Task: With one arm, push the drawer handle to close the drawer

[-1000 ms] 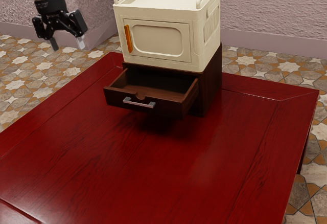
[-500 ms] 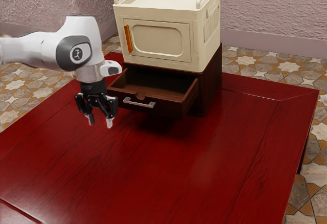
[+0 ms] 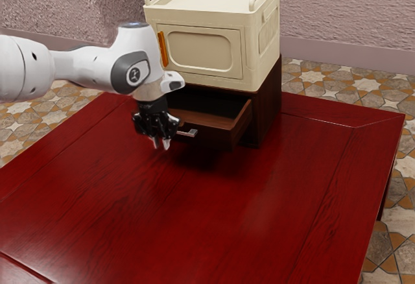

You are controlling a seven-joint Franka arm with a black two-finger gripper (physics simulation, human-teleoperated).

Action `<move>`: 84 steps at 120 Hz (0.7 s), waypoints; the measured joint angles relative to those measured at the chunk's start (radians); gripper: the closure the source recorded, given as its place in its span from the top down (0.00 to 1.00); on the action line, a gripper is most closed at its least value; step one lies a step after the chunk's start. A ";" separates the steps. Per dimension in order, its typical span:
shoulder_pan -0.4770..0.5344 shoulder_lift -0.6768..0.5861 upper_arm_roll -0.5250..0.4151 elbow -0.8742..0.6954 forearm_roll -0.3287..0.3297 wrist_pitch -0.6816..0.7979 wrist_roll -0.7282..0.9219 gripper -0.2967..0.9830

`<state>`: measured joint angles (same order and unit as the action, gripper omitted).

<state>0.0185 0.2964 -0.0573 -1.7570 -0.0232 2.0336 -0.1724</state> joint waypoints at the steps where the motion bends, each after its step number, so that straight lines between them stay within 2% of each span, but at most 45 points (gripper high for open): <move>1: 0.000 0.003 -0.001 0.004 0.000 0.001 -0.001 0.28; 33: 0.000 0.121 -0.004 0.143 0.004 0.017 -0.024 0.22; 84: 0.001 0.327 -0.012 0.439 0.021 0.035 -0.043 0.22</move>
<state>0.0196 0.6229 -0.0689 -1.3178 -0.0022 2.0683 -0.2156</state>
